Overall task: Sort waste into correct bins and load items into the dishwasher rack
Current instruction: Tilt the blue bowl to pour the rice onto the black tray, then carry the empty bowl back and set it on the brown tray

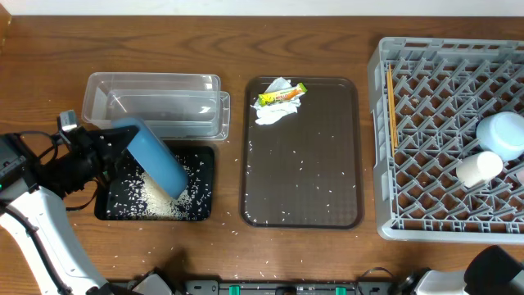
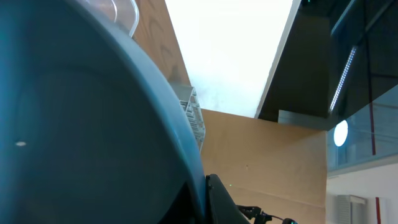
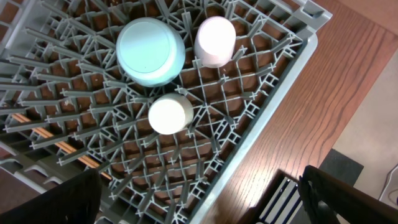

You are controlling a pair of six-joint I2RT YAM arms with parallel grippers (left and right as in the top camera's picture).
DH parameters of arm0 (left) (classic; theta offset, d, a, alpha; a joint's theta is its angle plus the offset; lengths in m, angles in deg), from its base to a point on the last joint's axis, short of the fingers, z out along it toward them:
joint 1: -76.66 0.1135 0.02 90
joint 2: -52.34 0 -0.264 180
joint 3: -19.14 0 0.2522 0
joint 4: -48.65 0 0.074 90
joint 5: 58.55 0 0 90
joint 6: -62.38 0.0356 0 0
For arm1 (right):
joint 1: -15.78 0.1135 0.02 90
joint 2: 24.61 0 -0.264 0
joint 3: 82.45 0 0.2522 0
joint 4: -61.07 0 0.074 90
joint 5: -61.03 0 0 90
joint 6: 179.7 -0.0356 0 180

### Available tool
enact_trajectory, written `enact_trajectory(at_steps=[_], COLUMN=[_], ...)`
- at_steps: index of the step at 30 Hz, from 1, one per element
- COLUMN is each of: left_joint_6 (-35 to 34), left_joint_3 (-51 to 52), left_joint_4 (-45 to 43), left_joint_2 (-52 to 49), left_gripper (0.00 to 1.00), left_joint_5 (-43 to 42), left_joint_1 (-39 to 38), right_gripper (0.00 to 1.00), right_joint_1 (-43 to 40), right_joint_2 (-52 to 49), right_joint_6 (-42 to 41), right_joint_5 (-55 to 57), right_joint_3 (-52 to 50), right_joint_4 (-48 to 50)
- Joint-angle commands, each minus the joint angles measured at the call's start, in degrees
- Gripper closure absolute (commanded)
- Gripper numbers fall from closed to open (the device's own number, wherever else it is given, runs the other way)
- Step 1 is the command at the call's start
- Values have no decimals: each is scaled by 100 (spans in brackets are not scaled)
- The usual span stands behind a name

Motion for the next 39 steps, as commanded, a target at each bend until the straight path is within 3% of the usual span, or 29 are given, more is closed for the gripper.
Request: enact_trajectory(at_steps=[1, 10, 21, 26, 32, 39], left_joint_6=[195, 358, 332, 264, -372, -1252], left_joint_3=[-24, -24, -37, -57, -166, -166], left_joint_4=[59, -85, 59, -2, -286, -1963], left_joint_2=[-20, -15, 107, 446, 1001, 1373], left_gripper=[94, 94, 94, 94, 94, 94], left_joint_5=[-304, -190, -1182, -1134, 614, 1858], left_joint_1=[28, 28, -105, -533, -1534, -3333], right_gripper=[1, 1, 1, 1, 1, 1], right_joint_1=[-48, -48, -48, -48, -48, -48], right_joint_2=[-4, -4, -4, -4, -4, -4], right_joint_6=[-76, -76, -76, -79, -76, -76], right_joint_5=[-4, -4, -4, -4, -4, -4], right_joint_3=[-7, -7, -7, -7, -7, -7], right_joint_4=[-7, -7, -7, -7, -7, -7])
